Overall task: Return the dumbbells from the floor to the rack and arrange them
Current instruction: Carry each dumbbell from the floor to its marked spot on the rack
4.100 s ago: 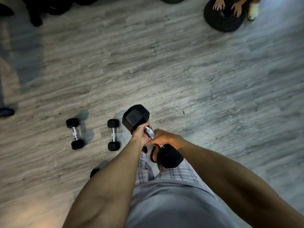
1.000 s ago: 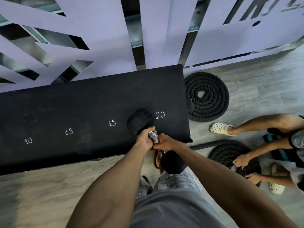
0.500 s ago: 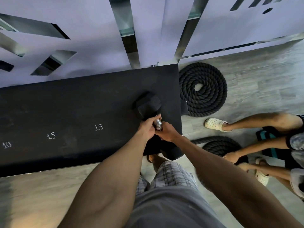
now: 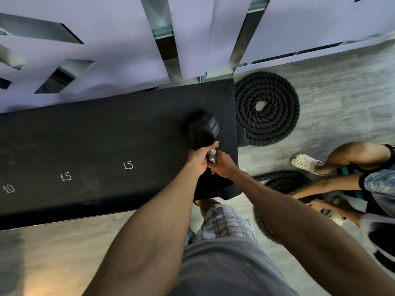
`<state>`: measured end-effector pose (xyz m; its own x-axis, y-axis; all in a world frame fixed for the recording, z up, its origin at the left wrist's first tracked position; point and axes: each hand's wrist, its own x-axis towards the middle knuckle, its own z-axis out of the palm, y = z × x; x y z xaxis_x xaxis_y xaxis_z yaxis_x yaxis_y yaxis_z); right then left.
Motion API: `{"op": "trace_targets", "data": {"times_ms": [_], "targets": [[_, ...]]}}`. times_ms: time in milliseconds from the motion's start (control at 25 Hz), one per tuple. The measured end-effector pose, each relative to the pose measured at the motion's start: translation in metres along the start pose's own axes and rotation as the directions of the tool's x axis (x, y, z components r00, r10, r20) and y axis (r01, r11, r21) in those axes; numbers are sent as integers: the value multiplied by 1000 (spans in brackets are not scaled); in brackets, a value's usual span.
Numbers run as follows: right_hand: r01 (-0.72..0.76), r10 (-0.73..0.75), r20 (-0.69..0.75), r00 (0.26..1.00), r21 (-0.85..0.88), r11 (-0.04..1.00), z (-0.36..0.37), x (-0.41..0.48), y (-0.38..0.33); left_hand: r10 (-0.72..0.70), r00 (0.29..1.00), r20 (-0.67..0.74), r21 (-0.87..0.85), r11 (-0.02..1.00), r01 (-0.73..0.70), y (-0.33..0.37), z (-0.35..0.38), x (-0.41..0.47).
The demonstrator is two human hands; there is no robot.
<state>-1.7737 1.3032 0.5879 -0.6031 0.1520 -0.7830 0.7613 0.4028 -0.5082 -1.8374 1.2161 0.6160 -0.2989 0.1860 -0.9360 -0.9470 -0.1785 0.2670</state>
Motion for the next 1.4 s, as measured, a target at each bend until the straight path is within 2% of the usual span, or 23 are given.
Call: {"op": "trace_targets", "data": {"times_ms": [80, 160, 200, 240, 280, 320, 360, 400, 480, 560, 640, 800, 1000, 1200, 1400], "targets": [[-7, 7, -8, 1000, -12, 1000, -1, -4, -1, 19, 1000, -12, 52, 998, -18, 2, -2, 0], [-9, 2, -61, 998, -114, 993, -2, -12, -2, 53, 998, -40, 152, 987, -46, 3, -9, 1], [-16, 3, -82, 997, -153, 988, -3, -17, -2, 86, 995, -48, 255, 964, -71, 2, -14, 1], [-24, 7, -101, 995, -164, 986, -5, -22, -2, 134, 990, -52, 425, 900, -99, 1, -20, -1], [-27, 7, -120, 993, -166, 986, -6, -29, -2, 194, 980, -39, 633, 764, -126, -2, -26, -3], [-19, -7, -148, 989, -173, 985, -5, -36, -1, 244, 970, 3, 809, 570, -146, -4, -34, -7], [-14, -21, -186, 982, -187, 982, -3, -44, 1, 265, 962, 59, 915, 370, -158, -5, -42, -12], [-8, -39, -228, 973, -203, 979, 0, -51, 3, 252, 962, 109, 966, 200, -162, -6, -50, -17], [-1, -77, -330, 941, -229, 973, 10, -72, 5, 194, 965, 177, 984, -66, -167, -7, -65, -29], [-2, -100, -426, 899, -234, 972, 26, -98, 7, 158, 957, 245, 948, -247, -201, -5, -77, -39], [-8, -111, -489, 865, -235, 972, 47, -123, 12, 119, 936, 332, 886, -379, -266, -7, -90, -51], [-77, 18, -509, 861, -96, 992, 110, -171, 31, -9, 892, 453, 742, -551, -382, -22, -116, -76], [-194, 213, -444, 870, 89, 977, 197, -242, 78, -242, 856, 458, 467, -754, -463, -70, -154, -106], [-282, 438, -442, 783, 376, 883, 289, -313, 133, -436, 810, 393, 184, -826, -534, -147, -176, -122], [-295, 648, -392, 653, 657, 694, 405, -397, 188, -623, 739, 257, -156, -782, -604, -267, -209, -151]]}}
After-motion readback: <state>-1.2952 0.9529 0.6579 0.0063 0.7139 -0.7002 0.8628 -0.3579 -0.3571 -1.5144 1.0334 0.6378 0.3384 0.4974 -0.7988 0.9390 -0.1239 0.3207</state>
